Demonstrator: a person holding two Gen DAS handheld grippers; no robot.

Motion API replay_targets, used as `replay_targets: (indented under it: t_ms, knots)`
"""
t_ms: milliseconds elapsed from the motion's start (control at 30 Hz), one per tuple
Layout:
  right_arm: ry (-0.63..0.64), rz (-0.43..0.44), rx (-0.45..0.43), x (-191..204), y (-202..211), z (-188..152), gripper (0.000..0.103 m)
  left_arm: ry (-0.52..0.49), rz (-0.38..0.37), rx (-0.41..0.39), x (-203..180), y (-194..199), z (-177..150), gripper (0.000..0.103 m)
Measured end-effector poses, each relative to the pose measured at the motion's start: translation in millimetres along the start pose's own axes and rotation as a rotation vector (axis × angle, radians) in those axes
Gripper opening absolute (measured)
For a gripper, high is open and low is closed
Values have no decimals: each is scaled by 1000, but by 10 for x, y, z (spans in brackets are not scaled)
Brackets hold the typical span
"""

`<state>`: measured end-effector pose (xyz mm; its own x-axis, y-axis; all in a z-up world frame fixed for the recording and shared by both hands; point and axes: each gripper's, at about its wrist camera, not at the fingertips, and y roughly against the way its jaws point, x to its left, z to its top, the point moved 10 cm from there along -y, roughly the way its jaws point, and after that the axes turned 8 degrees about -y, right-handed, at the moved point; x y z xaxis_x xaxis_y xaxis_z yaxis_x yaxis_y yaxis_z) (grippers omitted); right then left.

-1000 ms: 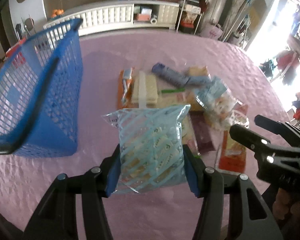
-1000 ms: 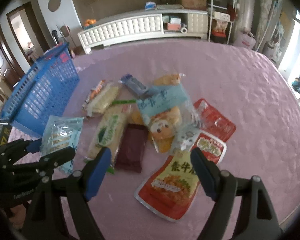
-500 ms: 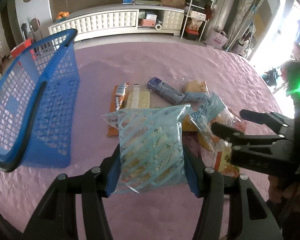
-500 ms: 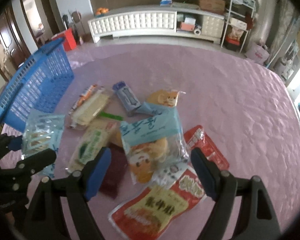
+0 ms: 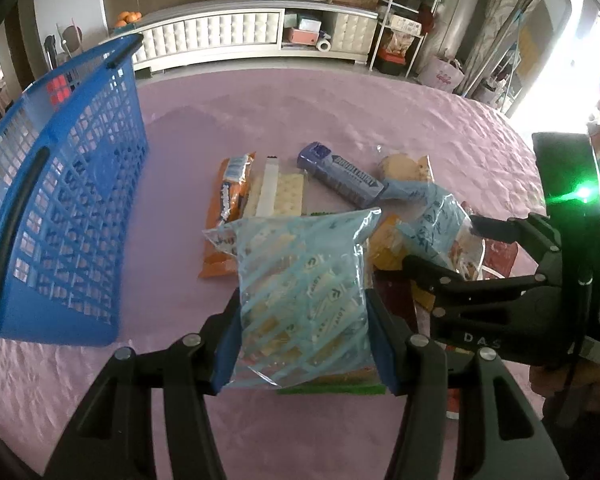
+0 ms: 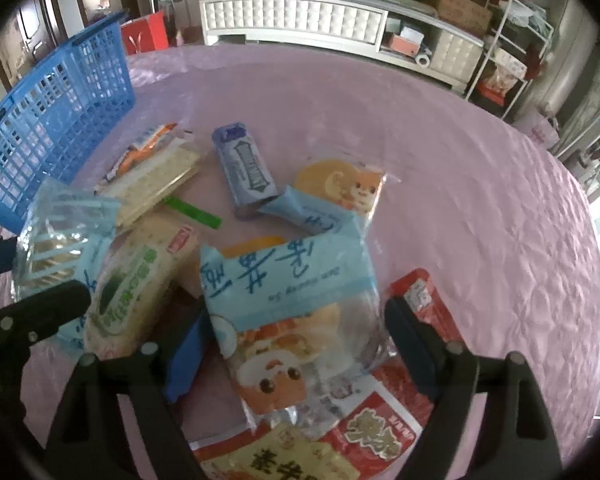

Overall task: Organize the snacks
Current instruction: 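Lift the clear biscuit bag with the left tool while the right tool grasps the blue-printed bread bag, then carry both bags over the blue basket and open both tools to drop them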

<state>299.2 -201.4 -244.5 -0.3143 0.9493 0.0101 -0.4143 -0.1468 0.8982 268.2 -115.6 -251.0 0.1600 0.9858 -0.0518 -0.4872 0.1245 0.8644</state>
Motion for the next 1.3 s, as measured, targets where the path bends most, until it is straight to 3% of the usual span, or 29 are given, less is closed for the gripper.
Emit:
replay_targets:
  t_ms: [167, 333, 467, 800, 1067, 1300]
  knots:
    - [-16, 6, -9, -27, 18, -29, 79, 8, -2, -20, -3, 115, 33, 54]
    - [-76, 64, -40, -8, 297, -15, 75, 15, -5, -70, 16, 414, 82, 54]
    - [-49, 39, -139, 108, 752, 61, 75, 4, -1, -134, 32, 777, 133, 54]
    - [-20, 89, -300, 705, 1728, 320, 75, -14, 34, -274, 401, 1630, 195, 54]
    - [1, 170, -360, 1307, 2008, 661, 75, -41, 75, -300, 894, 2066, 240, 54]
    - [48, 231, -361, 1820, 1934, 1004, 75, -30, 111, -264, 1411, 2131, 308, 54]
